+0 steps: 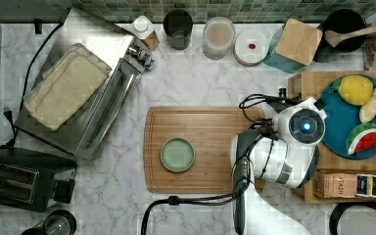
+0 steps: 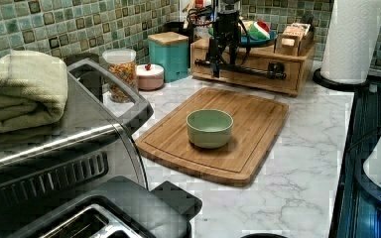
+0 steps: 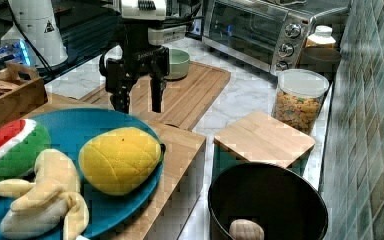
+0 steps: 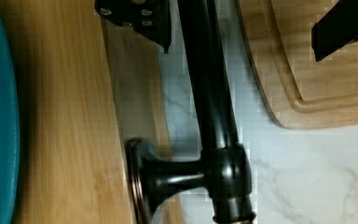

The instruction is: Open the drawer.

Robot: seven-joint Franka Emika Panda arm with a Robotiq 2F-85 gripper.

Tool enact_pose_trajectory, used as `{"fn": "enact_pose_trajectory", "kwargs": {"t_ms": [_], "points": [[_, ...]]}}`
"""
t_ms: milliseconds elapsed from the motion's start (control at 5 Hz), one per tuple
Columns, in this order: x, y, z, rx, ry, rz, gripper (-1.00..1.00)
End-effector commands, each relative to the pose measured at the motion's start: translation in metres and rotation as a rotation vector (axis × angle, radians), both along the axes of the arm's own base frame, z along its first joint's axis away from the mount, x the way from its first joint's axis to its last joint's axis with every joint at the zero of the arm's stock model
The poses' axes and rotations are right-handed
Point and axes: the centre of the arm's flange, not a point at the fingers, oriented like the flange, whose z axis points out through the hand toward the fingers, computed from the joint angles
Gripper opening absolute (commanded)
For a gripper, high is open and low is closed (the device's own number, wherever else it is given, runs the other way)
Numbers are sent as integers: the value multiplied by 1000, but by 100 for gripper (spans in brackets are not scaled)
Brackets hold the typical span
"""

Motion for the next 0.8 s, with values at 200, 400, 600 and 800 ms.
{"fn": "enact_pose_trajectory", "kwargs": {"t_ms": [200,400,600,800], "points": [[-8,10,-23,60,62,127,100],[-4,41,-22,95,86,131,100],[0,73,-27,140,104,187,100],[5,114,-34,195,127,237,100]]}}
